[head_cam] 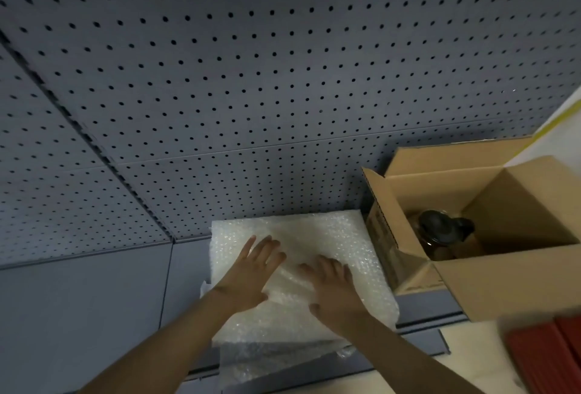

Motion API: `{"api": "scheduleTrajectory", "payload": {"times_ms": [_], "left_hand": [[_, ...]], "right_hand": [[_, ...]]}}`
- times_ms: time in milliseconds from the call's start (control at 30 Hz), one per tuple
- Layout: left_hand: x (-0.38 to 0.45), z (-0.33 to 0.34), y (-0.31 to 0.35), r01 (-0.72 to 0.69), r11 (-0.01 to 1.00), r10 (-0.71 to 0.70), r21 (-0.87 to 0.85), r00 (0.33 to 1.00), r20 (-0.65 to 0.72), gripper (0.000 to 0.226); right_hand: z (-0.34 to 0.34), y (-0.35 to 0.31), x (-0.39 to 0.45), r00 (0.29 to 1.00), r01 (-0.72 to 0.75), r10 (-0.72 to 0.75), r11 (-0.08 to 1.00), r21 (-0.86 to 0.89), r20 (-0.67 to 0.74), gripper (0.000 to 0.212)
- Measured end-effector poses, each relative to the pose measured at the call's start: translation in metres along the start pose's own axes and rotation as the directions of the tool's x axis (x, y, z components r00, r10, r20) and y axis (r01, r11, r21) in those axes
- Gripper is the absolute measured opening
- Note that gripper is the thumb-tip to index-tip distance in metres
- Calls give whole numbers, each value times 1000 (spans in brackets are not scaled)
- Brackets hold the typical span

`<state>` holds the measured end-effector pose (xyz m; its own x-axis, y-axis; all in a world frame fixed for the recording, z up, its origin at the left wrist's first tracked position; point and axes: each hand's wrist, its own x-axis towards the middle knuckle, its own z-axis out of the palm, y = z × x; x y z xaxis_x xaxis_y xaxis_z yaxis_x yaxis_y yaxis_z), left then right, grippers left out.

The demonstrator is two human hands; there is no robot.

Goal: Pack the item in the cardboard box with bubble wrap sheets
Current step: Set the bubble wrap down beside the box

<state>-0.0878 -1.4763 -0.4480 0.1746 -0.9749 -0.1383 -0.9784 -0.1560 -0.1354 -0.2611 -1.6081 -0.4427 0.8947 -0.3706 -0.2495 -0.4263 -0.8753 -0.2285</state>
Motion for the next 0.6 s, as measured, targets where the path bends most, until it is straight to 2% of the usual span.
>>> {"api": "scheduleTrajectory", "payload": {"times_ms": [167, 267, 433, 600], "left_hand": [[31, -21, -15, 29, 974, -26, -226, 1000, 15, 69], [56, -38, -26, 59, 950, -53, -306, 998, 27, 57], [87, -44, -26, 47, 964, -38, -261, 999, 39, 44], [94, -31, -26, 41, 972, -41, -233, 999, 6, 41]], "right_hand": [[-30, 14, 21, 999, -22, 26, 991, 131, -28, 59], [-44, 22, 31, 996, -40, 51, 991, 129, -79, 52], [-37, 31, 39, 991, -91, 95, 995, 49, -93, 53], [-21, 24, 32, 997, -76, 74, 994, -81, -30, 61]]}}
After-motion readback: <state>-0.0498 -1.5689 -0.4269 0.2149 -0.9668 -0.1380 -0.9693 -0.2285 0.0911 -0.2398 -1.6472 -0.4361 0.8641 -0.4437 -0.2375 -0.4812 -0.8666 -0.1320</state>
